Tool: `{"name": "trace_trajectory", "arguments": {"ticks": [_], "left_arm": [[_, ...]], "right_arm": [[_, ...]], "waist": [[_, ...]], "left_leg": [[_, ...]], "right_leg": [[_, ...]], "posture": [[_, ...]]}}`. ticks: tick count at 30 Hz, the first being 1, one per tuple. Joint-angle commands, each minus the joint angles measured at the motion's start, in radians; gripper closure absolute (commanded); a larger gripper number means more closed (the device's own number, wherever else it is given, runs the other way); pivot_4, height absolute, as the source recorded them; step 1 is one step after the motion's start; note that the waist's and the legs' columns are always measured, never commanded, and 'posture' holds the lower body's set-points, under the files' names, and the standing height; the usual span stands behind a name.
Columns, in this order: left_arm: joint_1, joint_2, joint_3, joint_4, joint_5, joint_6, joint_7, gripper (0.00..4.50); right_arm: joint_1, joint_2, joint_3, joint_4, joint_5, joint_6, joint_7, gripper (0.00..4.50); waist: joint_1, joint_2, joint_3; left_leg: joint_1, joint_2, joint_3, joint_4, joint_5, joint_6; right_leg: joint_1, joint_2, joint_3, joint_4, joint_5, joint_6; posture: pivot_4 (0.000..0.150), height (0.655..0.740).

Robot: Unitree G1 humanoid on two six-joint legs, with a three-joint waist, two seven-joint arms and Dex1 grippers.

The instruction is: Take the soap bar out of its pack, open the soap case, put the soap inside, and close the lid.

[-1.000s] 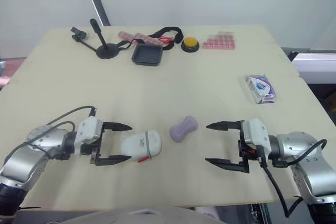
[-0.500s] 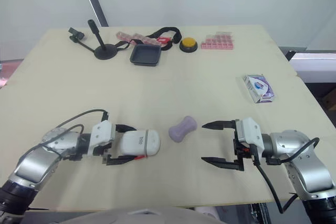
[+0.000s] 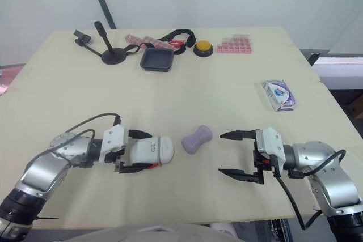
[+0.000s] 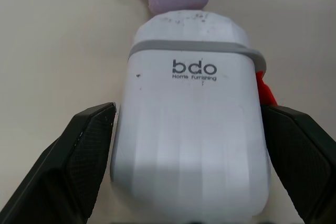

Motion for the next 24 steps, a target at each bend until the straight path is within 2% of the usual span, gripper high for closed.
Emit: {"name": "trace_trajectory", "arguments": {"ticks": [1,3,24], "left_arm": [[-0.015,0.001,0.002,-0.006,-0.022,0.013,-0.011,0.61],[-0.014,0.003,0.002,-0.008,-0.021,0.015,-0.015,1.02],[-0.004,0.020,0.005,0.046,0.003,-0.054,-0.041,1.02]], "right_arm": [[-0.001,-0.011,0.000,-0.008,0.001,-0.004,0.004,0.00],[0.001,-0.014,-0.001,-0.011,0.002,-0.001,0.002,0.00],[-0.015,-0.027,0.017,-0.006,0.000,0.025,-0.004,0.00]], "waist": [[0.001,0.000,0.000],[0.002,0.000,0.000],[0.003,0.000,0.000]], "left_leg": [[0.000,0.000,0.000,0.000,0.000,0.000],[0.000,0.000,0.000,0.000,0.000,0.000],[0.000,0.000,0.000,0.000,0.000,0.000]], "right_leg": [[0.000,0.000,0.000,0.000,0.000,0.000],[0.000,0.000,0.000,0.000,0.000,0.000],[0.000,0.000,0.000,0.000,0.000,0.000]], "posture": [[0.150,0.7400],[0.150,0.7400],[0.150,0.7400]]}}
